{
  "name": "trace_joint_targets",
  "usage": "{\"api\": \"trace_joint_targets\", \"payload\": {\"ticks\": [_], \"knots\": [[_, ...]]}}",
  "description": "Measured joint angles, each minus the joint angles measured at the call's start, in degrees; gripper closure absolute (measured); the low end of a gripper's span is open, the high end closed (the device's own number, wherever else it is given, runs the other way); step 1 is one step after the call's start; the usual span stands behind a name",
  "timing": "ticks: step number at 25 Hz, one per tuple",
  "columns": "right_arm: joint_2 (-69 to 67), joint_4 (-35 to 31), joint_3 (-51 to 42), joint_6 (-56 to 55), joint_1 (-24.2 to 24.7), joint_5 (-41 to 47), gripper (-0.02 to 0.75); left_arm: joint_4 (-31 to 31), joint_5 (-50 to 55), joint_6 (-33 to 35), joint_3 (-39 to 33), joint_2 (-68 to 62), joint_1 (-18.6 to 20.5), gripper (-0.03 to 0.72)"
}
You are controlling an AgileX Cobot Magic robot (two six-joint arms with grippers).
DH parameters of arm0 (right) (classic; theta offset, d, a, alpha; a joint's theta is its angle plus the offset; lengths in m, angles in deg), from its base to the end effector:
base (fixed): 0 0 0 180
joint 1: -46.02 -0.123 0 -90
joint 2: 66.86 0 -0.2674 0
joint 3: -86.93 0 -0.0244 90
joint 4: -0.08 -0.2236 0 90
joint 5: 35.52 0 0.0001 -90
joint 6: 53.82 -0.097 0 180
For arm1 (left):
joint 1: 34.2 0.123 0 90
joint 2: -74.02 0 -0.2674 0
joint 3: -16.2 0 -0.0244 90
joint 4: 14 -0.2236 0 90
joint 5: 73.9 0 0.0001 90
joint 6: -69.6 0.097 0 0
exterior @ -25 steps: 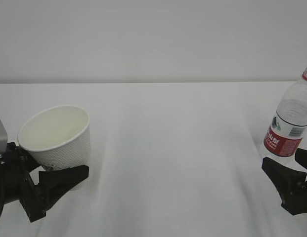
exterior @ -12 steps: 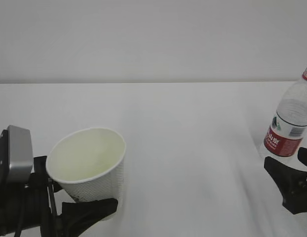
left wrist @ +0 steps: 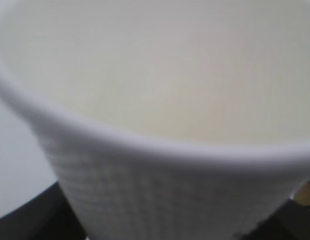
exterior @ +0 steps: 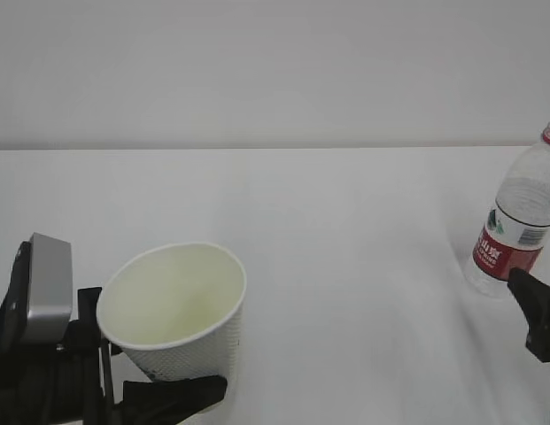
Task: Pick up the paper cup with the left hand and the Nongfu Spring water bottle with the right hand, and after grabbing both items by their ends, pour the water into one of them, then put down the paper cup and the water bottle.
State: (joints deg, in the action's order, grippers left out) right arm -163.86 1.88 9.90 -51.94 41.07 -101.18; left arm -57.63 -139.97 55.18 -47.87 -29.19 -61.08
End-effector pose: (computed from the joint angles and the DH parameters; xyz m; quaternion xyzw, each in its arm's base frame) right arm 0.1712 0.0176 0.1379 -0.0619 0.8086 0.0235 0.5847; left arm 0.1556 -0.1474 0.1462 0.4080 0.6772 -0.3639 0.4925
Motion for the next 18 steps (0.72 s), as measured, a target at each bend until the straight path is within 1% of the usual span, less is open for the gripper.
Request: {"api": "trace_joint_targets", "payload": {"ticks": [6,14,18], "knots": [[-1.55,-2.43,0.00,0.78,0.00,0.00,0.151,-0.24,0.00,-1.33,2.91,0.00,0.00,0.134],[-7.51,-2.85,0.00,0.91,0.00,0.00,0.150,-2.26,0.00,-2.46,5.20,0.00,0.00,0.134],[-7.97,-2.85,1.86,0.91,0.00,0.00,0.150,-2.94,0.00,-2.56,5.79,0.00,0.00,0.134]]}}
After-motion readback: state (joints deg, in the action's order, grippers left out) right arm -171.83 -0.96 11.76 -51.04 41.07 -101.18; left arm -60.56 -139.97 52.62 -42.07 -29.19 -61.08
